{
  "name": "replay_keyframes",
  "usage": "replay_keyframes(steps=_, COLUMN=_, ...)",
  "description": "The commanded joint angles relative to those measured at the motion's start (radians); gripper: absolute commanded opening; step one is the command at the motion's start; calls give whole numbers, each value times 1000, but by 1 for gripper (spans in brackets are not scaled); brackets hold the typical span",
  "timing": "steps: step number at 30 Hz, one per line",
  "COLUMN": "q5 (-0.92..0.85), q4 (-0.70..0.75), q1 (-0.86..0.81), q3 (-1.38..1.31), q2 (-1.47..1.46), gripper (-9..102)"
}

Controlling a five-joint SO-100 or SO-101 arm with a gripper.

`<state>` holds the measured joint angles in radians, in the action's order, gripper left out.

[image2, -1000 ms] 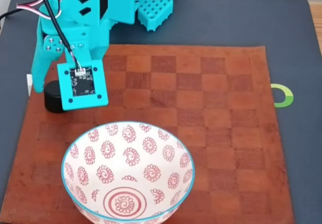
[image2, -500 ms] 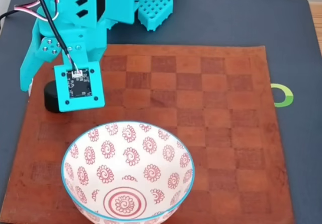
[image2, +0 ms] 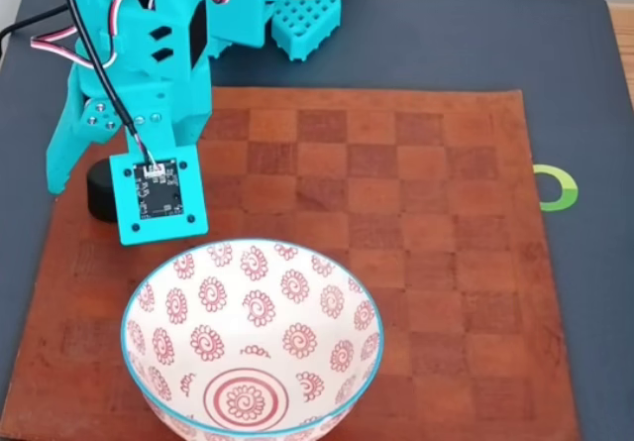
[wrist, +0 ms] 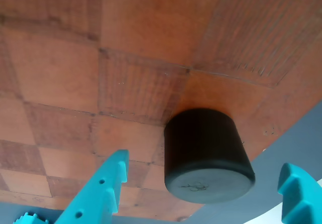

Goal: Grasp a black cylinder and put it in a bowl.

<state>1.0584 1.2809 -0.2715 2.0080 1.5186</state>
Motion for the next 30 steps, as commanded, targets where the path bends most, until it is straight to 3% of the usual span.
replay_keyframes(steps=1, q5=3, q4=-8, q1=-6, q3=-18, q2=5, gripper=33)
replay_keyframes(steps=6, q5=3, q4=-34, q1=-6, q3=-17, q2=0, gripper=23)
replay_keyframes(steps=15, q5=2, q4=-34, q1=-8, q3=-15, q2=-5, gripper=15)
replay_keyframes(steps=25, q5=-12, q4=17, q1=-48, q3=-31, q2=12, gripper=14)
replay_keyframes(steps=30, q5=-9, q4=132, q1=-34, q3=-149, q2=12, gripper=14)
